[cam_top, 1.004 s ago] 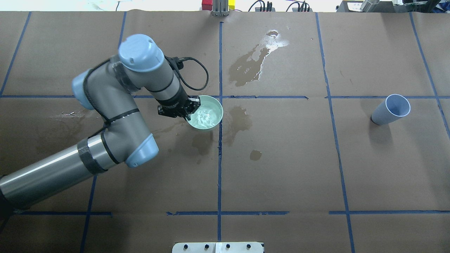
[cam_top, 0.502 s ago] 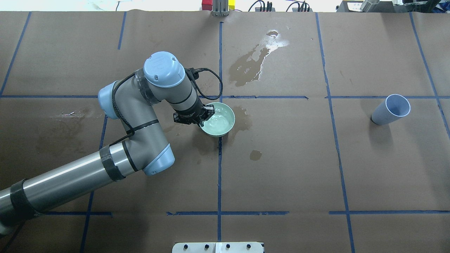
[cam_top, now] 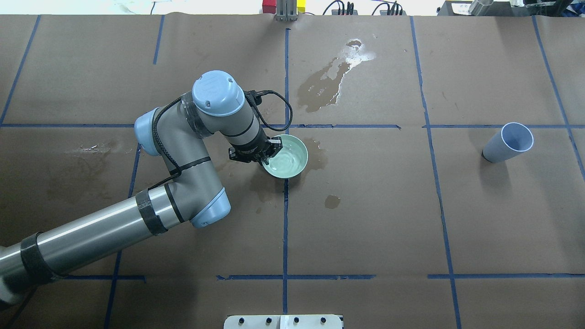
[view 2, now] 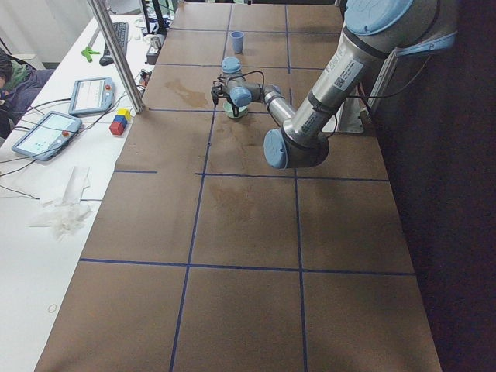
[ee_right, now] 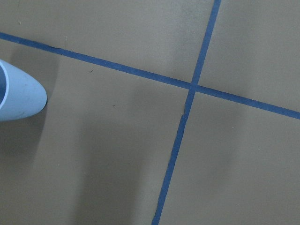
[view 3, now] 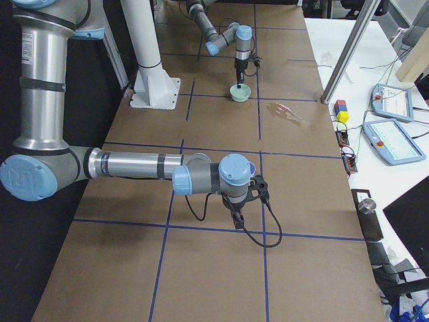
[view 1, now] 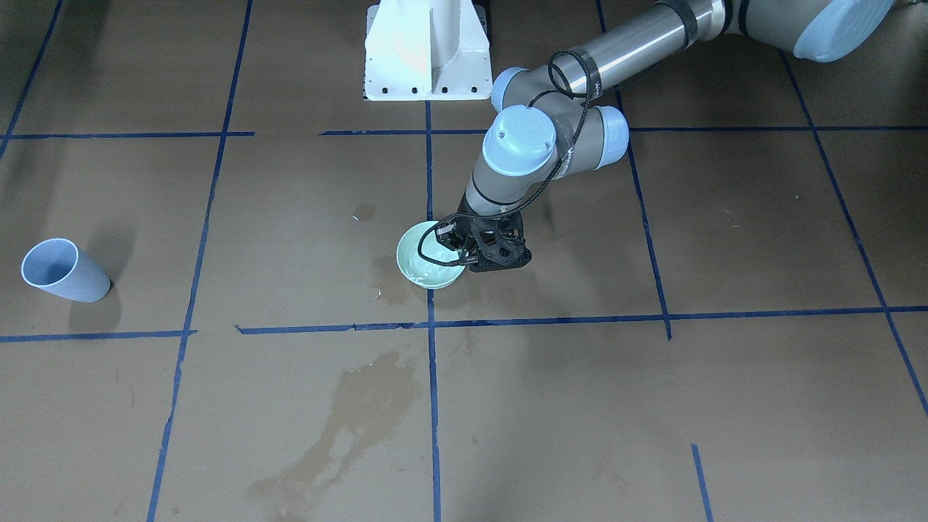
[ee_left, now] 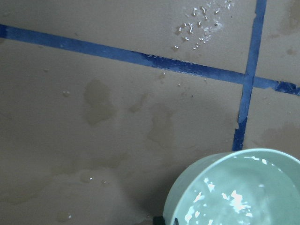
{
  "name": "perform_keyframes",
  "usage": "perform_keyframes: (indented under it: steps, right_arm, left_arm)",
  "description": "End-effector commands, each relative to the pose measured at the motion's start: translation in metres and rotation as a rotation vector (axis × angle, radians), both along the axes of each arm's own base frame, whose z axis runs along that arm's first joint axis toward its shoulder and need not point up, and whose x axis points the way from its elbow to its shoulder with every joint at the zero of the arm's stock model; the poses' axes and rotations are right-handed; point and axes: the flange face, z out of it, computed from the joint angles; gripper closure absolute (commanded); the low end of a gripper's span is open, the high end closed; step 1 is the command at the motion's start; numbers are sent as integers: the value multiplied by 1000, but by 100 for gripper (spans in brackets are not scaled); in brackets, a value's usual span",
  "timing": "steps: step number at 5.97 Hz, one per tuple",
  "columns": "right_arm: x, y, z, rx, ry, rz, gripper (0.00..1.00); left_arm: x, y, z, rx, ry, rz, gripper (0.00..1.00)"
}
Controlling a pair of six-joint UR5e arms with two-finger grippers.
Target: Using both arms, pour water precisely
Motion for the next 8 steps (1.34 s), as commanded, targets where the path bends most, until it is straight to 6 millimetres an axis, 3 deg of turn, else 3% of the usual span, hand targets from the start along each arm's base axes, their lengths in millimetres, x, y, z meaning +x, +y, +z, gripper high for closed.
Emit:
perform_keyframes:
  steps: [1,2,3,6,7,8]
  right_arm:
    - [-3,-4,-7,14,1,-5,0]
    - [-3,-6,-9,1,-3,12,0]
    - [-5,-11,-23,9,-6,28,0]
    - [-20,-21,-69,80,-17,14,0]
    - [-24,-25,-89,117,-27,8,0]
    - [-28,-21,-124,49,-106,97,0]
  left_arm:
    - [-1,0,0,5,4,1,12]
    - [-13,-7,-5,10,10,-12,0]
    - [-41,-12,-7,18,20,-31,0]
    - [-149,-1,19,57,-24,49,0]
    - [-168,5,32,110,-23,84,0]
    - [-168,6,33,110,-25,84,0]
